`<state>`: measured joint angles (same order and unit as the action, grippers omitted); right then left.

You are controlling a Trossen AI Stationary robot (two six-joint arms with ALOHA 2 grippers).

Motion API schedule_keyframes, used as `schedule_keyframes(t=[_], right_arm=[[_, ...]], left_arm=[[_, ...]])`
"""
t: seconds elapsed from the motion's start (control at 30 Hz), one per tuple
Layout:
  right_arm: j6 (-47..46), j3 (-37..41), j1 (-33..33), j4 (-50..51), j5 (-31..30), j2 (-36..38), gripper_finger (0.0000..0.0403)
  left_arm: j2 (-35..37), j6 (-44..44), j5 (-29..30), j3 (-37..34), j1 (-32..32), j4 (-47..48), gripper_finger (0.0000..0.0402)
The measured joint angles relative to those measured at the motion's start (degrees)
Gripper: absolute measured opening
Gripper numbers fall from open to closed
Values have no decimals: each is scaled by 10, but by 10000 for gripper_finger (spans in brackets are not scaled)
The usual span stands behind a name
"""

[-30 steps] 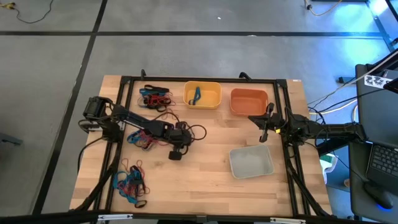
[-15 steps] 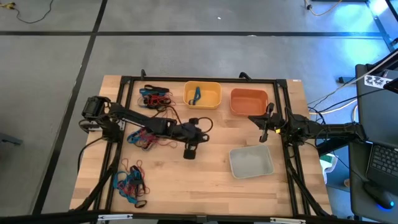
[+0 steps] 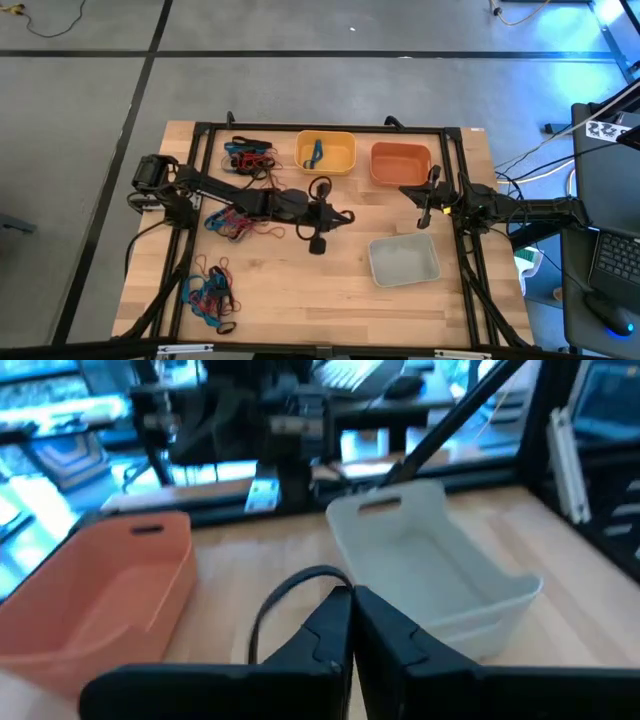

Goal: Sort rubber bands into baskets
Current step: Put the black rubber band into the white bin

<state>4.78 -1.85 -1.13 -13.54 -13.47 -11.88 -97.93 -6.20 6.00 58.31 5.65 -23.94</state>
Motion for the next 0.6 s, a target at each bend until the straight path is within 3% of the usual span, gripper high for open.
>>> schedule_keyframes(t=[0.23,0.6], right_arm=[[-2,0,0,0,0,0,5],[-4,0,0,0,0,0,5]], left_arm=[[-13,-21,4,47,9,-9,6],[-110,-32,1,164,26,-7,8]])
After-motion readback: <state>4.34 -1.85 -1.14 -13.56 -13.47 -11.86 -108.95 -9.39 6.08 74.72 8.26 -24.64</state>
